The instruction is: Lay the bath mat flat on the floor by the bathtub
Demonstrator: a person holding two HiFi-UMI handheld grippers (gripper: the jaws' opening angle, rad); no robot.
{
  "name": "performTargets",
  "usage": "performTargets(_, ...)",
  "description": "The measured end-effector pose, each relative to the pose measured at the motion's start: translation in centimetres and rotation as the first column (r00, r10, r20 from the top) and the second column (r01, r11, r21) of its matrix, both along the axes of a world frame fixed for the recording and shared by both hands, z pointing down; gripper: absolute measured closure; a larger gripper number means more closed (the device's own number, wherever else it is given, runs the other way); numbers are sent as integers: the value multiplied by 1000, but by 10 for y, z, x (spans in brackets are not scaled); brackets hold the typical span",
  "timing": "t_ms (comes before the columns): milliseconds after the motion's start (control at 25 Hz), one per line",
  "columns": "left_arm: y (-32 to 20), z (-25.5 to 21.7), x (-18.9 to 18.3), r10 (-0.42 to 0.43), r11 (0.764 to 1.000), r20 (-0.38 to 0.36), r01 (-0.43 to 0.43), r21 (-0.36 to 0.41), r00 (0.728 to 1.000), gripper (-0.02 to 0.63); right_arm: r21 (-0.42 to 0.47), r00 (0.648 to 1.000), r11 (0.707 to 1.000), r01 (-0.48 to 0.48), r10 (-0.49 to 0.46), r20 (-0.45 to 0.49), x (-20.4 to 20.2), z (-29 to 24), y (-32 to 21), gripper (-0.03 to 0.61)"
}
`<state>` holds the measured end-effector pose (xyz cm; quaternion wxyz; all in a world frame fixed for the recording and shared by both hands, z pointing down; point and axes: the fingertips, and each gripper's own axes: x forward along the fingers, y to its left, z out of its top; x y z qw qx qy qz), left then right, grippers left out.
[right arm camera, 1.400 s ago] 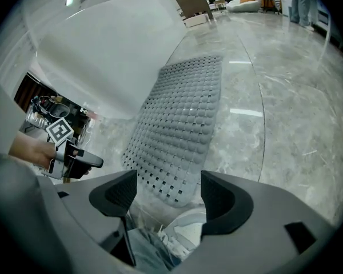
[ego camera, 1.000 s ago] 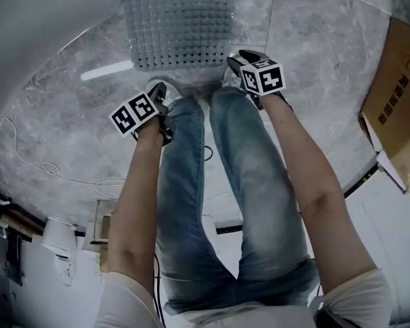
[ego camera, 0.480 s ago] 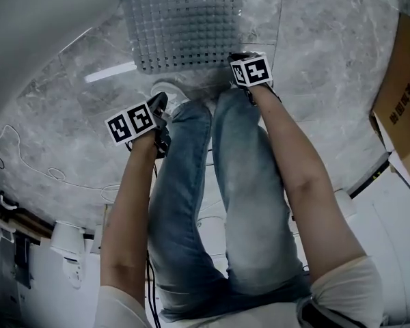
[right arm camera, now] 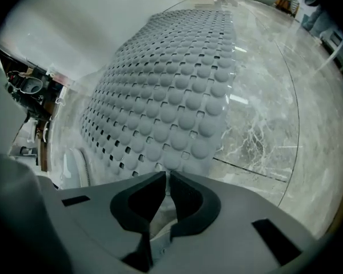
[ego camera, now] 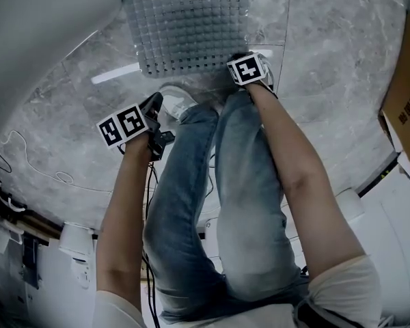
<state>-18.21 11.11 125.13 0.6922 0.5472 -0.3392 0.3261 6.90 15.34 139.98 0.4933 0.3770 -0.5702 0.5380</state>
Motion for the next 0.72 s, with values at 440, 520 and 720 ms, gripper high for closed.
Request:
performTargets(440,-18,-32,21,43,998,-74,-39,54,996,597,65,990,991,-121,116,76,12,-41,-19,534)
performTargets(520,-22,-43,26,58,997,-78,-54,57,995,597,80,988,988,-133,126,88,20,-62,-30,534)
performTargets(720,-38,-79,37,74,994,-69,-68,82,995,597,114,992,990,-89,78,99,35,-120,-60,545)
